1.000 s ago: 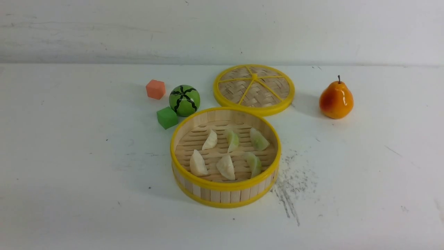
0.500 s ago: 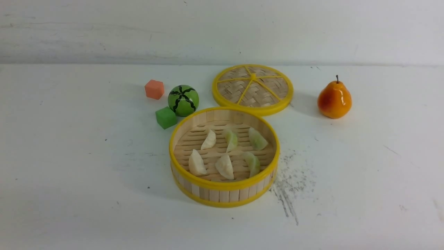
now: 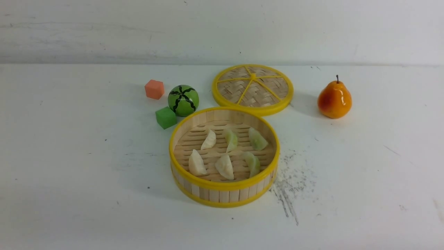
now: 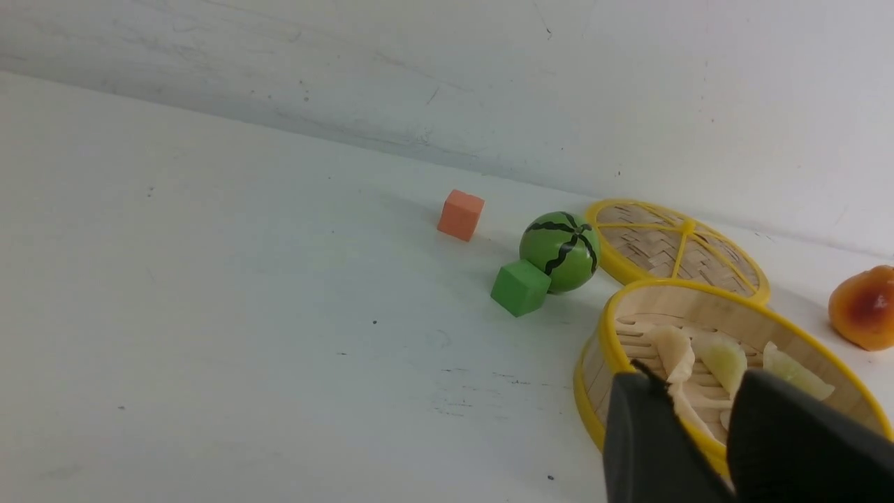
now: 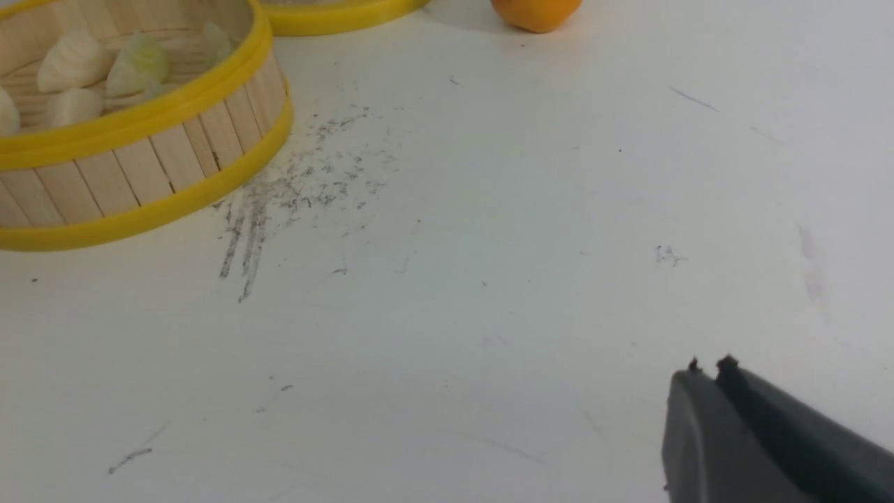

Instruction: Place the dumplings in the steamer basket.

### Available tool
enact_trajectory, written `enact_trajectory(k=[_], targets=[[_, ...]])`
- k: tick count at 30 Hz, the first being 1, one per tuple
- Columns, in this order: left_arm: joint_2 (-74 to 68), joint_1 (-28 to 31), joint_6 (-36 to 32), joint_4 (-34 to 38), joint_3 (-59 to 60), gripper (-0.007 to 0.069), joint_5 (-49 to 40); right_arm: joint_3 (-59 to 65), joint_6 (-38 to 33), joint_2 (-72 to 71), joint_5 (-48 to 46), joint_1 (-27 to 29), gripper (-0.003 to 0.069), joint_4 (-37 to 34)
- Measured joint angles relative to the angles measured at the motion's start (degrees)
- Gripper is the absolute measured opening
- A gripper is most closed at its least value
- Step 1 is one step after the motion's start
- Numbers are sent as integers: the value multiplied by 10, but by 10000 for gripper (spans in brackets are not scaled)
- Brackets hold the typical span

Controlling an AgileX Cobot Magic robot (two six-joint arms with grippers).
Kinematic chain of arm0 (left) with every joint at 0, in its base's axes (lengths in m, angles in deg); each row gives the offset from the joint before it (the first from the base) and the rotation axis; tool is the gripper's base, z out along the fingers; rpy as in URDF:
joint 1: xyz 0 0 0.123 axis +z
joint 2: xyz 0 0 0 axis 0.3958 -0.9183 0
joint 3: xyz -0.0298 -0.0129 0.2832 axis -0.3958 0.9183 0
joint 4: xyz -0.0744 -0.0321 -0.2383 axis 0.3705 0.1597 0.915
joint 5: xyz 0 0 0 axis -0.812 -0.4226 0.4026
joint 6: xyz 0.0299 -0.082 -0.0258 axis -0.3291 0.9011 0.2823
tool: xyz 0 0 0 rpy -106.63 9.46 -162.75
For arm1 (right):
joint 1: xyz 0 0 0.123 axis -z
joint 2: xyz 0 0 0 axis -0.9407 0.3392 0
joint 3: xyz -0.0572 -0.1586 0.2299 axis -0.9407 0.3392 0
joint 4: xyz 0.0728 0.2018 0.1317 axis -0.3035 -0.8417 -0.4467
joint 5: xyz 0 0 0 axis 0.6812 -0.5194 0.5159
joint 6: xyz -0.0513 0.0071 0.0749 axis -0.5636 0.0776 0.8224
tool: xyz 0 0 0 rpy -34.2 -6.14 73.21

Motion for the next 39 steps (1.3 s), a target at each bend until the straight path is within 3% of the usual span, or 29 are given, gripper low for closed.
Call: enact_trajectory(k=[18,21,23,26,31,35,36,39], targets=[[5,1,0,-3,43,192,4,0,0,0,0,0,40,0],[8,14,0,32,55,194,2,0,0,0,0,0,42,0],[23,55,-13,100,58,194,1,0,0,0,0,0,45,0],[56,132,-93,189,64,195,15,0,0,0,0,0,50,0],[115,271,-303,344,92,195,95,0,0,0,0,0,59,-1],[128,328,-448,456,126,195,157,0,0,0,0,0,64,-2],[132,345,-511,497,145,195,172,0,0,0,0,0,66,-2],[133,368,-592,537,173,197,173,0,0,0,0,0,69,-2]])
